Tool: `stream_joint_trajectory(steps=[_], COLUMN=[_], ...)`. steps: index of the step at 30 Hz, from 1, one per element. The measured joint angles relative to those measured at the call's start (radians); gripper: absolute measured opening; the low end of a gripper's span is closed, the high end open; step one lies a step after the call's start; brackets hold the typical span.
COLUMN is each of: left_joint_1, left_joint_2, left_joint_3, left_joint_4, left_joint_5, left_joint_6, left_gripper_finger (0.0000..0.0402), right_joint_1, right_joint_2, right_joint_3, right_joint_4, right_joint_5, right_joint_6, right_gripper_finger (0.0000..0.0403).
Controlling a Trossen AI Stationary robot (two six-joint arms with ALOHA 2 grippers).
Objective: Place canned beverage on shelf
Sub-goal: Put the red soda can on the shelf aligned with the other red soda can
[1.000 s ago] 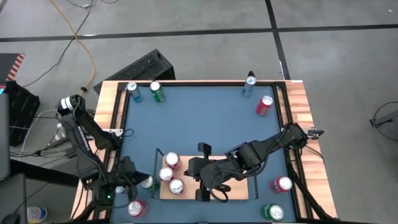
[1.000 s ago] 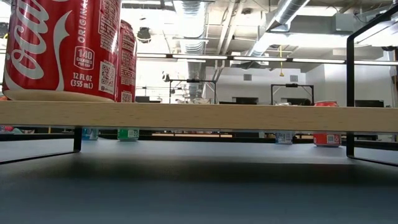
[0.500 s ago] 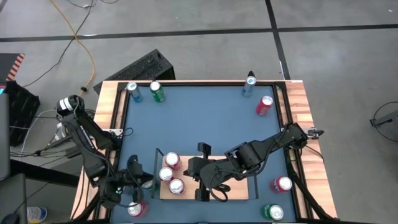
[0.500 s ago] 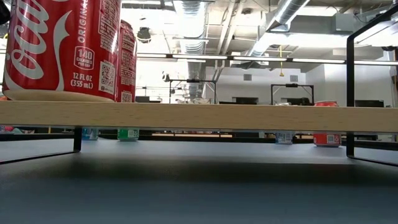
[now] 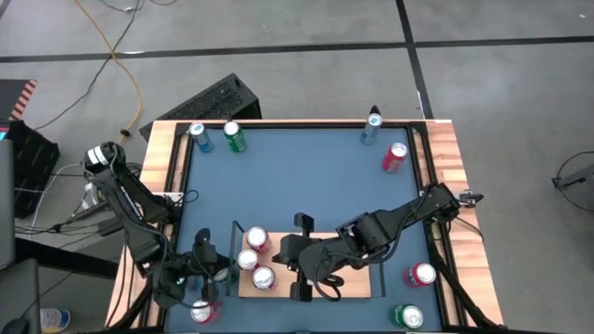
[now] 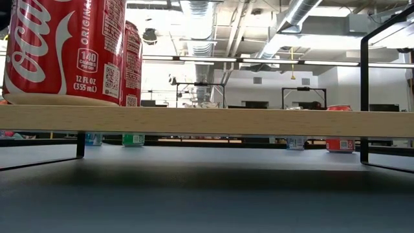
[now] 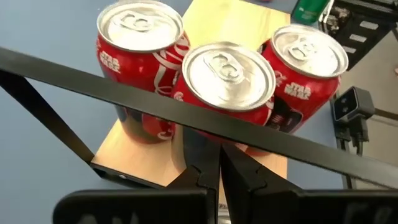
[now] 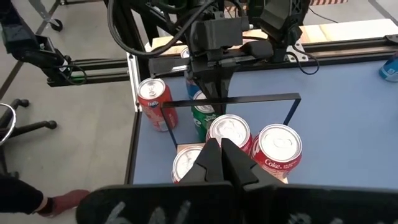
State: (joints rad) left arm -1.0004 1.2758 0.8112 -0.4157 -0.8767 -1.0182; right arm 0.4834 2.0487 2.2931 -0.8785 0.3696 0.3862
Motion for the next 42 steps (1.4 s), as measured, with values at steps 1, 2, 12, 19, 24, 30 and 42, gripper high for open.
stream_joint_trajectory(steps=[1,2,12,19,24,30,42], left_joint_1=[0.0,0.0,0.0,0.004,0.004,0.007,0.064], left_joint_2=[0.0,0.0,0.0,0.0,-0.008,-0.027,-0.041], left_joint_3=[0.0,0.0,0.0,-0.025,-0.101,-0.114,-0.114], left_joint_4=[0.002,0.004,0.044,0.109,0.254,0.258,0.268], left_joint_5=[-0.001,-0.001,0.019,0.036,0.064,0.059,0.16], left_joint_6=[-0.003,-0.003,0.047,0.082,0.081,0.085,0.169], left_gripper_finger=[0.0,0.0,0.0,0.0,0.0,0.0,0.0], right_joint_1=[0.001,0.004,0.023,0.028,0.032,0.055,0.069], right_joint_2=[0.0,0.0,0.004,0.002,0.002,0.002,0.139], right_joint_3=[-0.013,-0.025,-0.096,-0.097,-0.111,-0.111,-0.112], right_joint_4=[0.004,0.002,0.015,0.008,-0.01,-0.031,-0.033], right_joint_5=[0.0,0.0,-0.001,-0.001,0.001,0.059,0.02], right_joint_6=[0.002,0.01,0.075,0.088,0.14,0.169,0.236], right_gripper_finger=[0.0,0.0,0.0,0.0,0.0,0.0,0.0])
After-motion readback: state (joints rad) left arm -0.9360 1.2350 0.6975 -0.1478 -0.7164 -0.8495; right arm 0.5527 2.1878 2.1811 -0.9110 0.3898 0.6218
